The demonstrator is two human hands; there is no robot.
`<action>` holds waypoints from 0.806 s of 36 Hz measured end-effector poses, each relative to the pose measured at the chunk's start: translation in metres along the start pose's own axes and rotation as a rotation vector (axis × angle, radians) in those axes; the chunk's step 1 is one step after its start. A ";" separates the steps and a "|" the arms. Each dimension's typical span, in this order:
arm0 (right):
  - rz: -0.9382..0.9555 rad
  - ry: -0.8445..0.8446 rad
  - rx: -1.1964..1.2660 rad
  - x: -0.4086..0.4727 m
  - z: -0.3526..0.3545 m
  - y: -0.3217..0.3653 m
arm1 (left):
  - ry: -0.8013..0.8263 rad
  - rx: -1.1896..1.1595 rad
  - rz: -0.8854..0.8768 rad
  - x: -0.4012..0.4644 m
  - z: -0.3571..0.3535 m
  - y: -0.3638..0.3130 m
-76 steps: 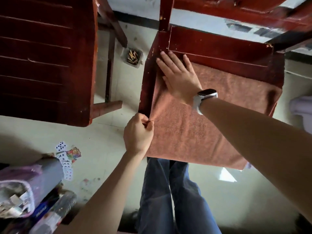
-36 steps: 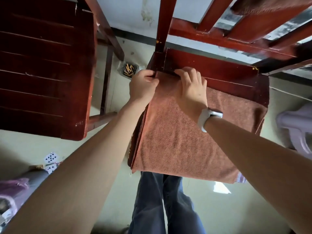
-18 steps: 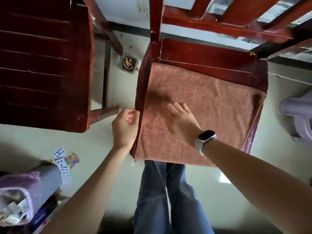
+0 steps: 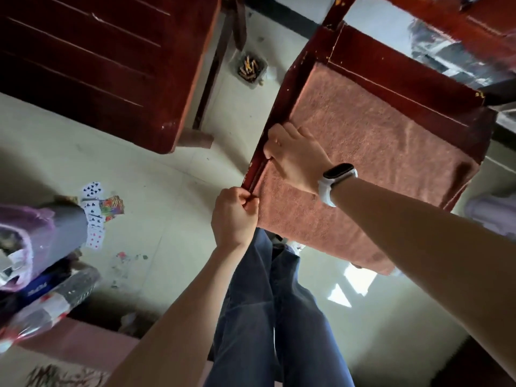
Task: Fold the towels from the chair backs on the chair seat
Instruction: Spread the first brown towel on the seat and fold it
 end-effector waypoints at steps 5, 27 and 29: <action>0.052 -0.014 0.009 0.000 0.000 0.004 | -0.015 -0.031 0.003 -0.001 0.001 0.004; -0.385 -0.082 0.105 -0.038 0.010 -0.015 | -0.148 0.286 -0.293 -0.008 0.009 -0.007; -0.484 -0.071 0.081 -0.063 0.006 -0.031 | -0.086 0.362 -0.472 -0.009 0.000 -0.025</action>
Point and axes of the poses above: each hand's wrist, its own x-axis towards the middle knuckle, its own z-axis out of the back of the hand, y = z × x, the point moved 4 cm from there along x, towards the middle knuckle, and after that the axes turned 1 degree about y, right-handed, at the moved point
